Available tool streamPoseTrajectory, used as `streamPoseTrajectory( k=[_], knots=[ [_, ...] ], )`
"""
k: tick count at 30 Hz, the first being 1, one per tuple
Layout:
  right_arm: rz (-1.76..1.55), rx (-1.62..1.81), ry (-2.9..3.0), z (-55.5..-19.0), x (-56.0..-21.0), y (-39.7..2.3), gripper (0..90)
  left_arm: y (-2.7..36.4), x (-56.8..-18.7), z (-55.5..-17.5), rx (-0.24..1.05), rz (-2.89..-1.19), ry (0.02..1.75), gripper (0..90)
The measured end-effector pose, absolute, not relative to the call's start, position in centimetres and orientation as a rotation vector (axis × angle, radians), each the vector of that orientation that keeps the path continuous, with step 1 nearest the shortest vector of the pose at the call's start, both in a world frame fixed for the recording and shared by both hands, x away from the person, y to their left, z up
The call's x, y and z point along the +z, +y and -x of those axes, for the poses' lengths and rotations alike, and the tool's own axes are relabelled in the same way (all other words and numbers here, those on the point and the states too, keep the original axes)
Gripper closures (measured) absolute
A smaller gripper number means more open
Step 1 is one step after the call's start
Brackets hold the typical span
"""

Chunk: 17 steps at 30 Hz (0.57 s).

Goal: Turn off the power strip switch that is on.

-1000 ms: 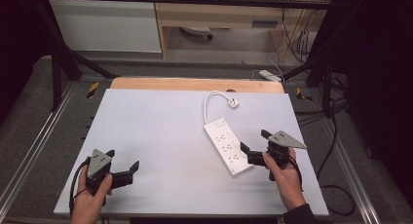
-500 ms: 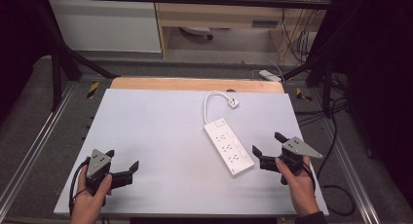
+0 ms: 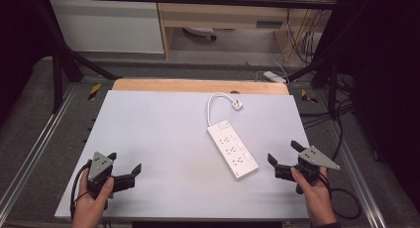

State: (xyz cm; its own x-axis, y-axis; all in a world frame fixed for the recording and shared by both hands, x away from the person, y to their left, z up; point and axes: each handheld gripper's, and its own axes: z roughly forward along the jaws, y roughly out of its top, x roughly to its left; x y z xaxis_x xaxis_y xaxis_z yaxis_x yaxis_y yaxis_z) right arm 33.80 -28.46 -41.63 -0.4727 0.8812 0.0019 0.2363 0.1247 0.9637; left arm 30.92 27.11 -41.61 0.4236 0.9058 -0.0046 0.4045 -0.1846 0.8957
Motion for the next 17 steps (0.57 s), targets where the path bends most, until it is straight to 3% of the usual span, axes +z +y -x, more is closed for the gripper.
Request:
streamPoseTrajectory(
  k=[17],
  knots=[
    [-1.137, 1.333, 1.981, -34.2, -44.6, -27.9, 3.1, 27.0, -41.6, -31.0, 0.694, -1.775, 1.129, 5.4]
  ],
)
